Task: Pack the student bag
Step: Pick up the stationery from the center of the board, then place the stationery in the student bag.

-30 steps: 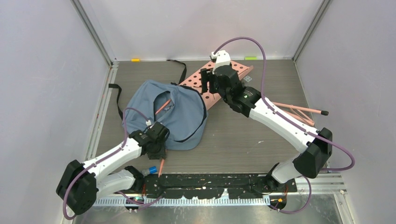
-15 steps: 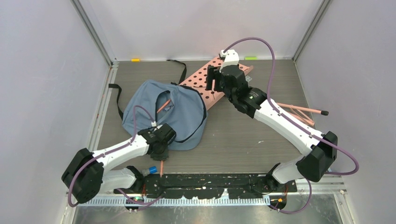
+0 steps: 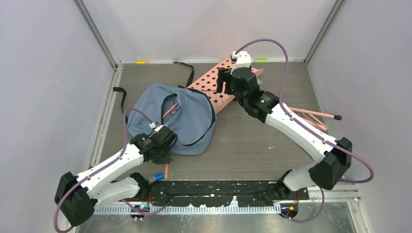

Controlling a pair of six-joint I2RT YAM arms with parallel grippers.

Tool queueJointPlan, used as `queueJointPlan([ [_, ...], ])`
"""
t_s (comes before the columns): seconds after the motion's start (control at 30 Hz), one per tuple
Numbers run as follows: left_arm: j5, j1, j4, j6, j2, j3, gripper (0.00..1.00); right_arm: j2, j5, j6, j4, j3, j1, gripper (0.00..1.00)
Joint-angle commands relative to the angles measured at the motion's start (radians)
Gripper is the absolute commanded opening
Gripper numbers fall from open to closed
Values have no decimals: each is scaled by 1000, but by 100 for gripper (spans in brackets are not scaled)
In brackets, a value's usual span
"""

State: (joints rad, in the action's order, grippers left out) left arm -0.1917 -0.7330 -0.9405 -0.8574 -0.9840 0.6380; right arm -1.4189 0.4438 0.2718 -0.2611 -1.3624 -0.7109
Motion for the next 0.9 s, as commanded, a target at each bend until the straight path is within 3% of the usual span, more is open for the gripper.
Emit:
queueJointPlan([
  [0.0, -41, -3, -147, -26, 54, 155, 0, 44, 29, -13, 42, -3, 8, 77],
  [0.27, 91, -3, -185, 93, 117, 311, 0, 65, 10, -17, 4, 14, 39, 80],
  [0.37, 161, -3, -154, 238, 90, 385, 0, 76, 12, -25, -10, 25, 44, 80],
  [0.47, 127, 3, -165, 388, 7, 488, 0, 86, 13, -28, -28, 30, 52, 80],
  [0.57, 109, 51, -178, 500, -103, 586, 0, 93, 13, -25, -38, 28, 55, 80],
  [0.73, 243, 175, -132, 614, -227, 702, 0, 115, 30, -20, -43, 30, 56, 80],
  [0.87, 255, 268, -74, 662, -285, 781, 0, 136, 54, -13, -43, 46, 58, 80],
])
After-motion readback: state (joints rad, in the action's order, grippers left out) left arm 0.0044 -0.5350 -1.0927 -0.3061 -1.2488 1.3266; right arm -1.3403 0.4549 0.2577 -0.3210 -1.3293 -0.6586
